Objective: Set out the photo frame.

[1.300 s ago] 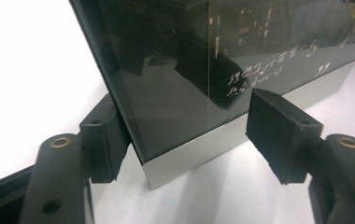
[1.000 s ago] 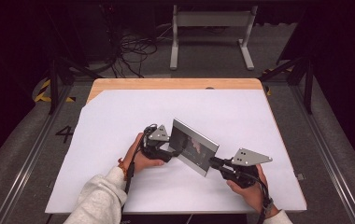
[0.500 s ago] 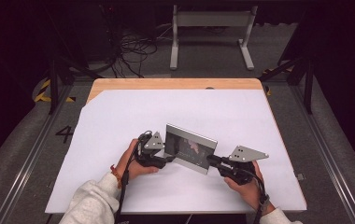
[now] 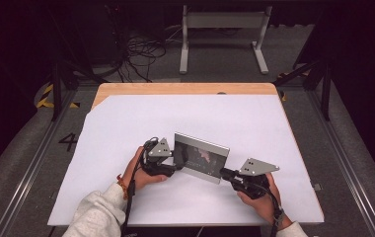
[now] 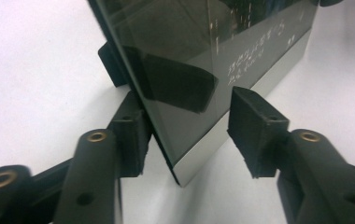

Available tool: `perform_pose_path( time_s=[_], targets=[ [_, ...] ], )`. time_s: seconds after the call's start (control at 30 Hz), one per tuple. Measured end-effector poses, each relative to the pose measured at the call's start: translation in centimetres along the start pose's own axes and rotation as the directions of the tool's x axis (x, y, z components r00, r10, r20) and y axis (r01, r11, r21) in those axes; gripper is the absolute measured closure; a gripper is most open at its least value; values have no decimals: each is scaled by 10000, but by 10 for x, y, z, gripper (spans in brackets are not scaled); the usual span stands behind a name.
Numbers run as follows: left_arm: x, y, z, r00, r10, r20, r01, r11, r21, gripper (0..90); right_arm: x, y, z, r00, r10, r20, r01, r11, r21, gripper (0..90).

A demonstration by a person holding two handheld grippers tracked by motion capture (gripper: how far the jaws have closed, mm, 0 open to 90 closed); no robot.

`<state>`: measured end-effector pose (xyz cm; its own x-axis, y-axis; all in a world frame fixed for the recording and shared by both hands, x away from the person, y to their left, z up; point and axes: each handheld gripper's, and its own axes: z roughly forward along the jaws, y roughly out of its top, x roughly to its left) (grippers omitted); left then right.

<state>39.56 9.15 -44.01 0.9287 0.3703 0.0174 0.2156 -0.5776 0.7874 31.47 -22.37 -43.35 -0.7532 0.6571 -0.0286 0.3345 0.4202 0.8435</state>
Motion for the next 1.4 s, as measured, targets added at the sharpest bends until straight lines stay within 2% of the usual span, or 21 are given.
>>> perform_pose_path(
  time_s=[0.07, 0.37, 0.53, 0.8, 1.1, 1.4],
  targets=[
    [0, -1, 0, 10000, -42, -1, 42, 10000, 19, 563, 0, -1, 1, 10000, 83, -19, -83, 10000, -14, 826],
    [-5, -6, -3, 9996, -226, -146, 229, 9994, 242, 623, -3, 0, 5, 9997, 105, 224, -104, 9999, -51, 816],
    [-9, -8, -2, 9991, -238, -351, 251, 9990, 381, 626, -5, 0, 7, 9996, 209, 207, -208, 9997, -88, 812],
    [-12, -10, -4, 9990, -126, -418, 145, 9989, 453, 651, -8, 1, 9, 9992, 286, 290, -285, 9996, -62, 804],
    [-19, -13, -9, 9982, -214, -554, 242, 9985, 499, 684, -11, 3, 14, 9988, 370, 334, -369, 9993, -53, 788],
    [-22, -14, -10, 9976, -66, -683, 108, 9981, 611, 687, -11, 2, 18, 9983, 450, 359, -449, 9990, -16, 778]
  ],
)
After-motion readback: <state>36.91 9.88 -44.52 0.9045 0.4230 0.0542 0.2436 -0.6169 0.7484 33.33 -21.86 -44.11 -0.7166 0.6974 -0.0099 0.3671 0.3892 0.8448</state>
